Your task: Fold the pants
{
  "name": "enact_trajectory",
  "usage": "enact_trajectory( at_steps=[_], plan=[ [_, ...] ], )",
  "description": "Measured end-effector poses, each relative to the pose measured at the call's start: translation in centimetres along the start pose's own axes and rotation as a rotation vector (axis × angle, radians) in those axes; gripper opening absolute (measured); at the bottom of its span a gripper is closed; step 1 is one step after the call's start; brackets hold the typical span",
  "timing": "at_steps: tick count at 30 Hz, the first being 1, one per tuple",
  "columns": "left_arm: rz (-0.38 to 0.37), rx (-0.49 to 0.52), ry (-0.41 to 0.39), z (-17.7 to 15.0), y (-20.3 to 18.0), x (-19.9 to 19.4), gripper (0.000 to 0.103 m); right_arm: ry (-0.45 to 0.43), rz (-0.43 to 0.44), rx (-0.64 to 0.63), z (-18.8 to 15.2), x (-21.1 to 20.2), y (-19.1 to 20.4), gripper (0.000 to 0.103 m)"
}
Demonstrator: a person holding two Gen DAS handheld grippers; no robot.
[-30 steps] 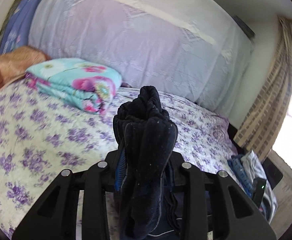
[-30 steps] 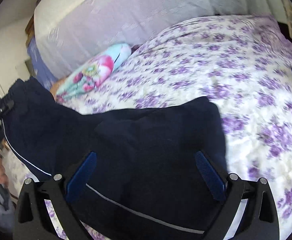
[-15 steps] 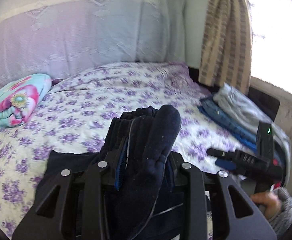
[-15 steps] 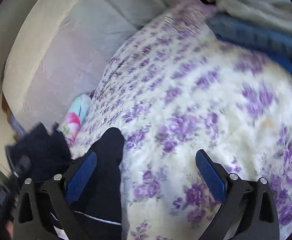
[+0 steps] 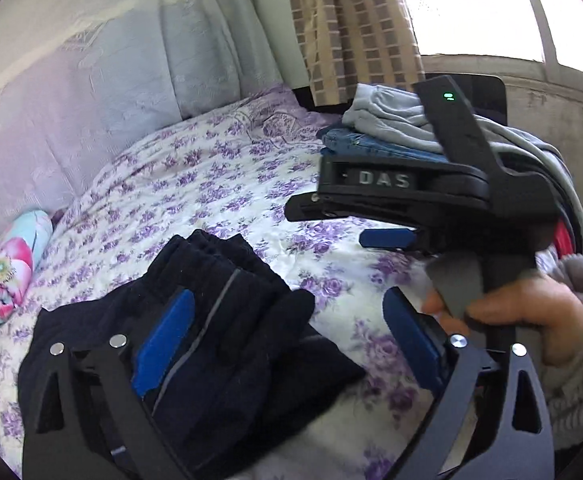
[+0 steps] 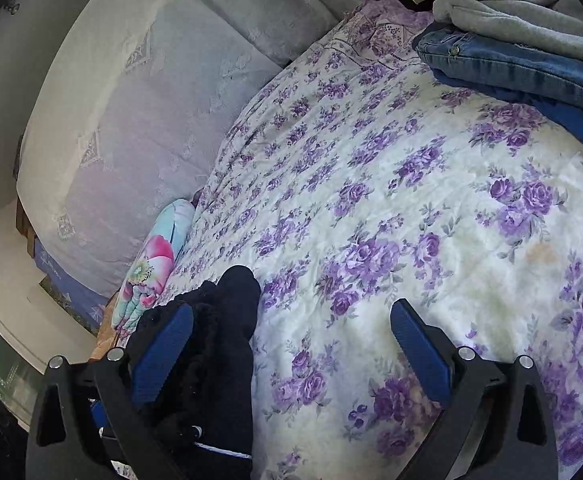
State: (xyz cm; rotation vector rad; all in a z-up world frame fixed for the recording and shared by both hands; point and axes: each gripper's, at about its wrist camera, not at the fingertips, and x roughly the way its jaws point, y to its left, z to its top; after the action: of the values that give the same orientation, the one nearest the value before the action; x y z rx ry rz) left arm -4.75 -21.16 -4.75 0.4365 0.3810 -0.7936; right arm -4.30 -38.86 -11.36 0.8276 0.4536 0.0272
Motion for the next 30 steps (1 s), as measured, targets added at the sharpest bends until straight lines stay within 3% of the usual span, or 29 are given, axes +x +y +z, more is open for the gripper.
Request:
enact_trajectory(
  at_steps=[3, 5, 9, 12, 15, 18, 19, 23, 24, 28, 30],
  plan=[
    [0.006, -0.068, -0.014, -0.6, 2.0, -2.1, 0.093, 0.004, 0.026, 0.004, 0.7, -0.4, 0.2, 0.099],
    [0.049, -0.127, -0.03, -1.0, 4.2, -3.8, 0.094, 0.008, 0.061, -0.055, 1.7, -1.0, 1.9, 0.099],
    [0.184, -0.271, -0.007, -2.2, 9.8, -5.8, 0.096, 0.067, 0.017, -0.313, 2.1, -0.8, 8.2, 0.099],
    [0.225, -0.41, 0.038, -3.9, 13.4, -6.2, 0.096, 0.095, -0.03, -0.432, 1.2, 0.4, 11.3, 0.099],
    [0.212, -0.469, 0.113, -5.8, 15.1, -5.4, 0.096, 0.146, -0.09, -0.501, -0.5, 1.9, 12.4, 0.099],
    [0.203, -0.437, 0.197, -7.7, 15.2, -3.5, 0.096, 0.199, -0.197, -0.565, -2.3, 3.2, 11.4, 0.099],
    [0.189, -0.444, 0.222, -8.4, 15.3, -2.8, 0.098, 0.234, -0.197, -0.546, -2.7, 3.6, 10.3, 0.099],
    [-0.034, -0.689, 0.284, -11.5, 18.3, -1.1, 0.099, 0.324, -0.109, -0.371, -2.5, 4.3, 6.4, 0.1],
    [-0.049, -0.71, 0.282, -11.8, 18.6, -1.1, 0.099, 0.329, -0.103, -0.362, -2.5, 4.3, 6.4, 0.1],
    [0.017, -0.644, 0.253, -11.2, 17.5, -2.1, 0.099, 0.303, -0.121, -0.397, -2.3, 3.1, 7.9, 0.099],
    [0.034, -0.636, 0.229, -10.8, 17.4, -3.1, 0.098, 0.248, -0.098, -0.406, -1.3, 1.8, 9.4, 0.099]
  ],
)
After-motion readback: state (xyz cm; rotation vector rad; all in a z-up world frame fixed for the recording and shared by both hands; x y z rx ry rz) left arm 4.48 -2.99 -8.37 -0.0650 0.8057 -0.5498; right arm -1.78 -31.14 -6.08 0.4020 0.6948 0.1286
